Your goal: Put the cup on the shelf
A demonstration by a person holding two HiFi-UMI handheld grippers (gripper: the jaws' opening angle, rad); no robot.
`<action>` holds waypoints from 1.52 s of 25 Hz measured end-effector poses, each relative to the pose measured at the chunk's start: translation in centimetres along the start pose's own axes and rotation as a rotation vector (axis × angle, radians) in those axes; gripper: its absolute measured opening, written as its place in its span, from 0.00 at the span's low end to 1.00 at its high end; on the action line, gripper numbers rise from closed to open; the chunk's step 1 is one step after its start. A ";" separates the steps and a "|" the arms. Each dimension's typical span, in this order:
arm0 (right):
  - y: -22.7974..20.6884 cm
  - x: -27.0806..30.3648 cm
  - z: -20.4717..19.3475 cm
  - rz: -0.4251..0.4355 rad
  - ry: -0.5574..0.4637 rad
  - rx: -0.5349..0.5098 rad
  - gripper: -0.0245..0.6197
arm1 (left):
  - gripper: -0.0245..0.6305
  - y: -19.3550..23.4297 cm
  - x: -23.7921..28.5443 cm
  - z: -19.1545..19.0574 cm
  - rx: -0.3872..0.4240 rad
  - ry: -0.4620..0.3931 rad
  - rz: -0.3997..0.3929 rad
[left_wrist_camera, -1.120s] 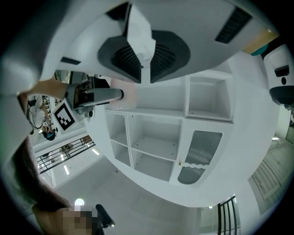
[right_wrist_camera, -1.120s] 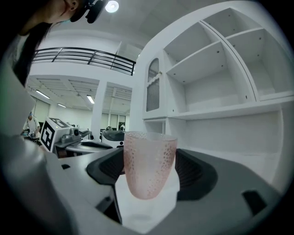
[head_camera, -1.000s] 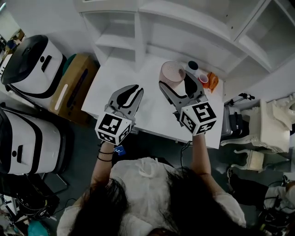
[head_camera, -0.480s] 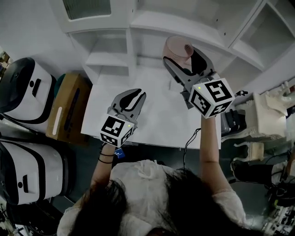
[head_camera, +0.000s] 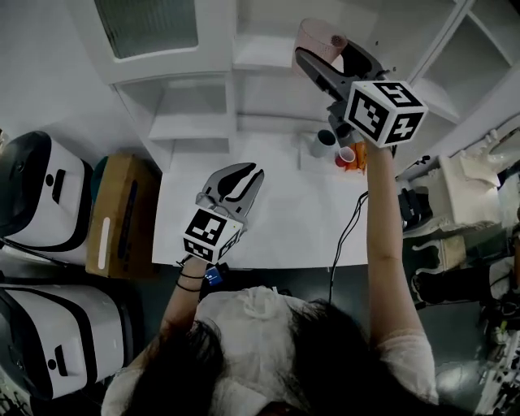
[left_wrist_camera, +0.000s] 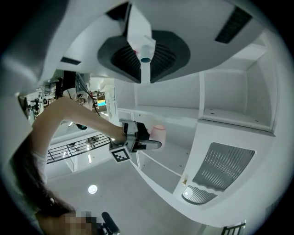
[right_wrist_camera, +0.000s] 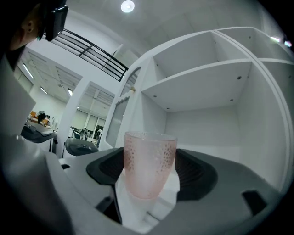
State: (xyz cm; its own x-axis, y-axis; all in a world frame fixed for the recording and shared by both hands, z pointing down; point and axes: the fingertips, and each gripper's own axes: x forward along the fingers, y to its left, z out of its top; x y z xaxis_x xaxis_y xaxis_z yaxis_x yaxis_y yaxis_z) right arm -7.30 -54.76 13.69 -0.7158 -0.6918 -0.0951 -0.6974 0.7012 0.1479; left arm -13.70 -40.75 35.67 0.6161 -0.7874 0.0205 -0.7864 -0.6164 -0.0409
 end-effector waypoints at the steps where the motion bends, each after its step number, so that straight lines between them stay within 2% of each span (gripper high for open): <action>1: -0.7 0.8 0.1 -0.012 0.013 0.008 0.57 | 0.15 0.2 -0.1 -0.1 -0.001 -0.001 -0.006; 7: -4.5 5.3 -0.6 -0.066 0.106 0.063 0.57 | 0.15 1.2 -0.4 -0.2 -0.010 -0.008 -0.039; 11: -7.9 6.8 -1.4 -0.158 0.161 0.059 0.57 | 0.15 1.5 -0.7 0.1 -0.008 -0.017 -0.059; 15: -11.3 7.7 -3.2 -0.274 0.261 0.000 0.57 | 0.15 1.4 -1.5 0.0 -0.009 -0.017 -0.073; 19: -13.6 8.0 -4.3 -0.340 0.317 -0.011 0.57 | 0.15 1.4 -2.0 -0.2 -0.003 -0.007 -0.074; 26: -15.7 7.9 -6.1 -0.396 0.388 0.007 0.57 | 0.15 1.7 -2.9 -0.4 -0.002 0.000 -0.057; 29: -16.1 7.6 -6.8 -0.400 0.404 0.021 0.57 | 0.15 2.0 -3.3 -0.5 -0.003 0.002 -0.052; 34: -16.9 7.0 -7.3 -0.390 0.379 0.110 0.57 | 0.15 2.4 -3.5 -0.7 -0.004 0.007 -0.037; 38: -16.9 6.7 -7.8 -0.391 0.407 0.099 0.57 | 0.15 2.3 -3.5 -0.7 -0.002 0.006 -0.035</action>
State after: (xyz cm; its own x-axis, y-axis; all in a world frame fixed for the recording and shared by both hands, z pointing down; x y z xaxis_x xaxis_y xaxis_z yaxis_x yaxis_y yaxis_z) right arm -0.06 -72.63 18.22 -0.3461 -0.8999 0.2653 -0.9217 0.3790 0.0832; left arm -17.69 -39.45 36.25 0.6433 -0.7651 0.0280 -0.7642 -0.6439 -0.0376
